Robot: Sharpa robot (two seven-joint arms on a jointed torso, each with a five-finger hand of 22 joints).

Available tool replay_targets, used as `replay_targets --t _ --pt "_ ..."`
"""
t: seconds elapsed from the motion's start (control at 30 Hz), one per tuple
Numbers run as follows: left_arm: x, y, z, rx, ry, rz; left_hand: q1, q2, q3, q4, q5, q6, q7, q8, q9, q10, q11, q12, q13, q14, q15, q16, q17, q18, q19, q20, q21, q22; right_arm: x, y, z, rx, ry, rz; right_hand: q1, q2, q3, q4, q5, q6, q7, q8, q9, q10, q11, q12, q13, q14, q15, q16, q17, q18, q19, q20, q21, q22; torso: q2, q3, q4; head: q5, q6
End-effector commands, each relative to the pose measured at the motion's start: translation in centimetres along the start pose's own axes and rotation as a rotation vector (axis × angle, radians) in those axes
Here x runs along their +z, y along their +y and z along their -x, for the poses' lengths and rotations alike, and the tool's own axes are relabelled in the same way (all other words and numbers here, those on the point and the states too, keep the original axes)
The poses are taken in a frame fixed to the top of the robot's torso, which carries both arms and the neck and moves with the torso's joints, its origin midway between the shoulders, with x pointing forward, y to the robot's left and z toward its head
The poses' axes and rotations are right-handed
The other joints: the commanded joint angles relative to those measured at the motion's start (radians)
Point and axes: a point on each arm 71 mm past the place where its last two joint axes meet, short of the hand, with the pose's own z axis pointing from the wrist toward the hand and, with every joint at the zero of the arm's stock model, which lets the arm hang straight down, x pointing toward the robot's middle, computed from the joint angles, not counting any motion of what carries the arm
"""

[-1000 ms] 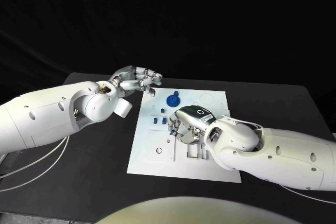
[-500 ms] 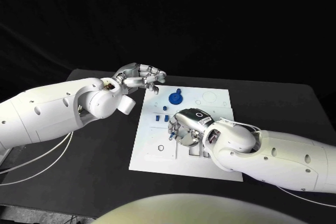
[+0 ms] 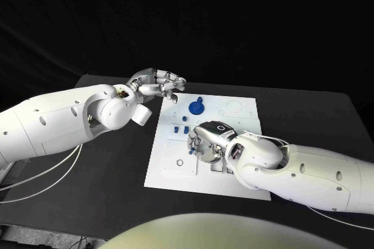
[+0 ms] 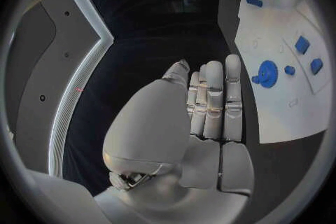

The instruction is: Assemble the parts on the task board

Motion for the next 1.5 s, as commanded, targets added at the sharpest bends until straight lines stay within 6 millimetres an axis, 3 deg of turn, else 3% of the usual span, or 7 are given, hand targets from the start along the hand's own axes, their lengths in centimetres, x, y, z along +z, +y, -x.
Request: replay_targets --t 0.03,0.4,0.6,1.03,1.13,1.23,1.5 --pt "0.0 -0.1 -0.2 -0.011 0.018 -0.002 -0.005 -0.006 0.005 -0.001 0.002 0.005 0.002 0.005 -0.001 0.008 0.002 -0.005 -0.001 0.001 -0.003 -0.007 -0.001 0.01 0.006 0.001 -0.004 -0.002 0.0 0.1 -0.3 -0.023 0.024 0.012 -0.008 0.001 0.004 0.003 0.005 0.002 0.006 0.002 0.002 0.006 -0.007 -0.004 0.0 0.034 -0.006 -0.001 -0.001 -0.005 -0.002 0.0 -0.004 -0.001 0.0 -0.0005 -0.0006 0.001 -0.002" --pt "0.0 0.0 -0.2 -0.012 0.022 0.003 -0.005 -0.006 0.005 -0.001 0.002 0.006 0.002 0.006 -0.001 0.008 0.002 -0.005 -0.001 0.001 -0.003 -0.007 -0.001 0.01 0.006 0.001 -0.004 -0.002 0.3 0.0 -0.6 -0.042 0.041 0.006 -0.011 0.0 0.003 0.004 0.005 0.001 0.005 0.002 0.004 0.005 -0.007 -0.006 0.001 0.033 -0.005 -0.003 -0.006 -0.005 -0.004 0.001 -0.006 -0.002 0.0 -0.0002 -0.0003 0.003 -0.005" --pt "0.0 0.0 -0.3 -0.013 0.028 0.004 -0.007 -0.007 0.006 -0.001 0.001 0.005 0.002 0.006 -0.001 0.008 0.002 -0.006 -0.002 0.0 -0.003 -0.007 -0.001 0.01 0.006 0.001 -0.005 -0.002 0.5 0.4 -0.9 -0.04 0.044 0.015 -0.014 -0.004 0.002 0.003 0.003 -0.005 0.006 0.0 0.006 0.002 -0.006 -0.009 0.002 0.03 -0.004 -0.006 -0.013 -0.004 -0.008 0.002 -0.011 -0.004 0.001 -0.0007 0.0004 -0.001 -0.001" --pt "0.1 0.0 -0.4 -0.014 0.036 0.008 -0.01 -0.007 0.007 -0.001 -0.001 0.005 0.002 0.006 -0.001 0.007 0.002 -0.006 -0.002 0.0 -0.003 -0.008 -0.001 0.01 0.006 0.001 -0.007 -0.002 0.6 0.7 -1.2 -0.037 0.05 0.026 -0.029 -0.015 0.003 0.006 -0.001 -0.025 0.011 -0.012 0.009 -0.014 0.001 -0.02 0.005 0.023 0.001 -0.017 -0.036 -0.002 -0.018 0.007 -0.024 -0.009 -0.001 -0.0006 -0.0001 -0.004 -0.007" --pt "0.1 0.0 -0.4 -0.014 0.036 0.008 -0.011 -0.008 0.007 -0.001 -0.002 0.005 0.002 0.006 -0.001 0.007 0.002 -0.006 -0.003 0.0 -0.003 -0.008 -0.001 0.01 0.005 0.001 -0.007 -0.002 0.5 0.5 -1.1 -0.034 0.041 0.022 -0.043 -0.031 0.009 0.008 -0.001 -0.067 0.025 -0.04 0.003 -0.046 0.013 -0.026 0.003 0.021 0.01 -0.009 -0.027 0.0 -0.029 0.014 -0.041 -0.017 -0.002 -0.0007 -0.0011 -0.004 -0.007" --pt "0.1 0.0 -0.4 -0.014 0.036 0.009 -0.011 -0.008 0.007 -0.001 -0.002 0.005 0.002 0.006 -0.001 0.007 0.002 -0.006 -0.003 0.0 -0.003 -0.008 -0.001 0.01 0.005 0.001 -0.007 -0.002 0.4 0.2 -1.0 -0.027 0.024 0.013 -0.059 -0.058 0.014 0.008 0.002 -0.118 0.052 -0.075 -0.011 -0.158 0.044 -0.026 -0.022 0.001 0.036 -0.025 -0.06 0.003 -0.048 0.038 -0.07 -0.032 -0.002 -0.0005 -0.0007 -0.004 -0.007" --pt "0.1 0.0 -0.4 -0.014 0.036 0.009 -0.012 -0.008 0.008 -0.001 -0.004 0.005 0.002 0.007 -0.001 0.008 0.002 -0.006 -0.003 -0.001 -0.003 -0.008 -0.001 0.01 0.005 0.001 -0.008 -0.003 -0.8 -0.4 -0.3 -0.01 -0.01 0.001 -0.055 -0.069 -0.032 0.002 0.017 -0.157 0.057 -0.096 -0.022 -0.224 0.054 -0.013 -0.037 -0.019 0.045 -0.03 -0.082 0.012 -0.072 0.054 -0.103 -0.047 -0.002 0.0004 -0.0011 -0.006 -0.001"
